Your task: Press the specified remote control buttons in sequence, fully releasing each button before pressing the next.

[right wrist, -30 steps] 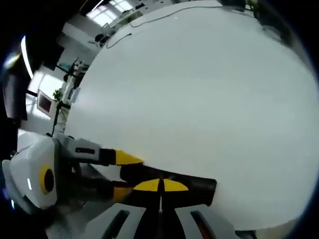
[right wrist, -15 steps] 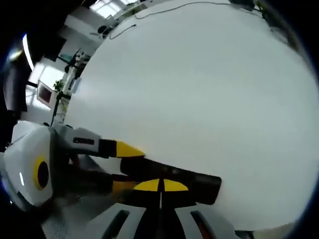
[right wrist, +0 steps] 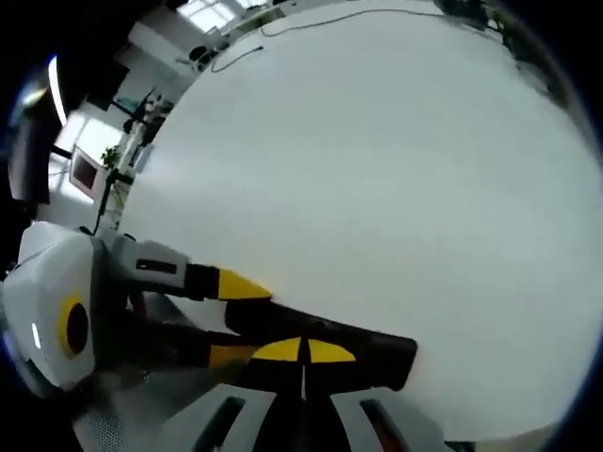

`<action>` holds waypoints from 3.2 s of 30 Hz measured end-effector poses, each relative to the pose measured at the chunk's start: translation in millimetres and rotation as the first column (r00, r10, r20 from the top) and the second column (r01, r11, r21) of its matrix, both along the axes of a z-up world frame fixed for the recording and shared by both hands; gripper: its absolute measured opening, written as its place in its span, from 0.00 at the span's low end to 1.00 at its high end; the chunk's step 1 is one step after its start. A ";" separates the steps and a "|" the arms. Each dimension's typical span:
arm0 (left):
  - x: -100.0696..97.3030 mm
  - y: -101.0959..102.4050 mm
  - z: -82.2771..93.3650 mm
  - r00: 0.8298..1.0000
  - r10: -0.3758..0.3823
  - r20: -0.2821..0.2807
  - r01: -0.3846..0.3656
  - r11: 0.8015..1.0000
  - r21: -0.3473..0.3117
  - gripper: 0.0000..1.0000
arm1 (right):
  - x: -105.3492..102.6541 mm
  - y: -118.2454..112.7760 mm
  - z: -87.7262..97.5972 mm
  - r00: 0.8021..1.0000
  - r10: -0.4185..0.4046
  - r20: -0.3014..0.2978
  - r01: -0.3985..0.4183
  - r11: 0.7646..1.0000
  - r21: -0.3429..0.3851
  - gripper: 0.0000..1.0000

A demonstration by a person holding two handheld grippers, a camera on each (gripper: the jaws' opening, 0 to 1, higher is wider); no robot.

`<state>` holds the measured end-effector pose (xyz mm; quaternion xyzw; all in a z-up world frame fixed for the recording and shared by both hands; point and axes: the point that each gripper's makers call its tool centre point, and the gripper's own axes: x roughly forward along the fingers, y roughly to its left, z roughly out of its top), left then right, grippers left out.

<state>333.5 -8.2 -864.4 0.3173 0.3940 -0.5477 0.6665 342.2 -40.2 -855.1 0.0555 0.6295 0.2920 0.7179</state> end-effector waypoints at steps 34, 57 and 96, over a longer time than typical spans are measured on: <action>0.6 -0.1 -0.3 1.000 -0.017 0.002 0.017 1.000 0.005 0.25 | -12.4 1.0 -0.4 0.998 0.047 -0.053 -0.047 0.999 -0.004 0.00; 0.8 -0.3 -0.1 1.000 -0.017 0.003 0.017 1.000 -0.002 0.25 | -27.9 -7.0 -11.2 0.979 0.183 -0.086 -0.193 0.974 -0.120 0.00; 0.9 -0.6 -0.1 1.000 -0.009 0.005 0.009 1.000 -0.028 0.25 | -15.8 -5.1 -6.0 0.996 0.051 -0.079 -0.053 0.998 -0.026 0.00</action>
